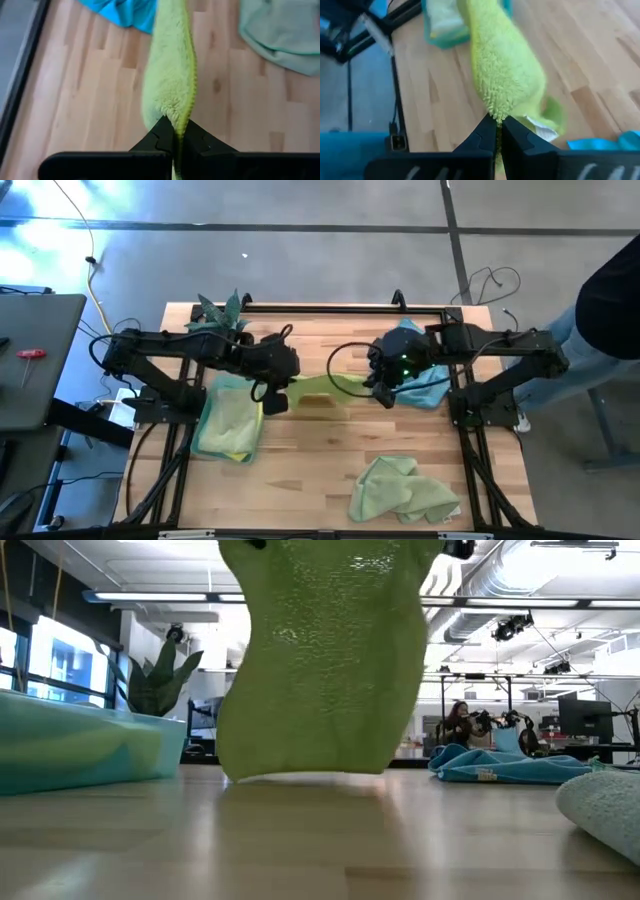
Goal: Fold microfiber towels
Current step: Fold the light green microfiber towel
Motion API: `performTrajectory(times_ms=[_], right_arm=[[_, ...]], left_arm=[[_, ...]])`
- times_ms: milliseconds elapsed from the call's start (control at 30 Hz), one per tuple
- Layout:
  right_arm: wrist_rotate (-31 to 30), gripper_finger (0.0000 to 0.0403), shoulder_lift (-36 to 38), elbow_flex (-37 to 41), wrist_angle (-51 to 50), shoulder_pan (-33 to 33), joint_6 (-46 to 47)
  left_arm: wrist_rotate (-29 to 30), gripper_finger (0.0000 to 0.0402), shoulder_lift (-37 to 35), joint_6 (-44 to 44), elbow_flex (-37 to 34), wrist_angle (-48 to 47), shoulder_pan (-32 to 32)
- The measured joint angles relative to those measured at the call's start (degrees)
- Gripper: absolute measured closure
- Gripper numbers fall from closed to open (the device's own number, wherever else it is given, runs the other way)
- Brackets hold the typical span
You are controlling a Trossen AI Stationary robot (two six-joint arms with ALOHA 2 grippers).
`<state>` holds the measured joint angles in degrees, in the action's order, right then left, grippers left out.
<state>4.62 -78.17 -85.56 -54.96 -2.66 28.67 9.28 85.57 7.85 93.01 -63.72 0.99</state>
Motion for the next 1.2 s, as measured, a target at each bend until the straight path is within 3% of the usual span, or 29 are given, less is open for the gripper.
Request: performTrajectory(times_ms=[100, 233, 367, 467, 633, 833, 933, 1033, 1067, 1100, 1167, 1200], right_arm=[[2.6, 0.0403, -2.1, 0.0, -0.1, 0.4, -4.0], [-3.6, 0.0403, -4.0, 0.0, 0.0, 2.4, -3.0], [8.9, 0.0403, -4.4, 0.0, 2.2, 4.5, -6.8], [4.3, 0.0403, -4.3, -0.4, 2.4, 5.0, -4.2], [4.6, 0.0403, -4.3, -3.9, 1.6, 6.0, -7.8], [-1.0, 0.0403, -4.4, -10.8, 0.4, 7.5, -10.8], [-1.0, 0.0403, -5.6, -12.3, -0.7, 8.0, -9.9], [5.8, 0.0403, -8.8, -12.3, -4.1, 8.4, -10.7], [6.1, 0.0403, -9.8, -12.2, -4.5, 8.4, -11.8], [2.7, 0.0403, -10.5, -12.2, -4.6, 8.3, -11.8], [-10.7, 0.0403, -11.5, -12.2, -4.7, 8.5, -7.0], [-13.5, 0.0403, -11.9, -12.2, -5.4, 9.1, -4.7]], left_arm=[[-2.2, 0.0402, -0.3, -1.5, 0.0, 0.0, 0.5], [-0.6, 0.0402, -0.3, -1.8, 0.0, -0.2, 1.3], [-4.8, 0.0402, -0.6, -5.4, 0.0, -0.9, 2.2], [-1.9, 0.0402, -0.5, -5.6, 0.0, -2.4, 2.4], [-2.1, 0.0401, -0.5, -9.9, 0.5, -4.2, 4.1], [3.8, 0.0401, -0.6, -17.8, 7.2, -6.8, 6.3], [0.0, 0.0401, -0.6, -19.2, 10.9, -9.1, 8.5], [-9.8, 0.0401, -0.6, -21.1, 12.1, -11.6, 10.7], [-10.4, 0.0401, -0.6, -21.6, 12.2, -11.7, 11.2], [-8.5, 0.0401, -0.5, -21.7, 12.2, -11.2, 11.6], [-0.7, 0.0401, -0.5, -21.1, 12.2, -10.6, 12.2], [1.3, 0.0401, -0.5, -21.2, 12.2, -10.9, 12.3]])
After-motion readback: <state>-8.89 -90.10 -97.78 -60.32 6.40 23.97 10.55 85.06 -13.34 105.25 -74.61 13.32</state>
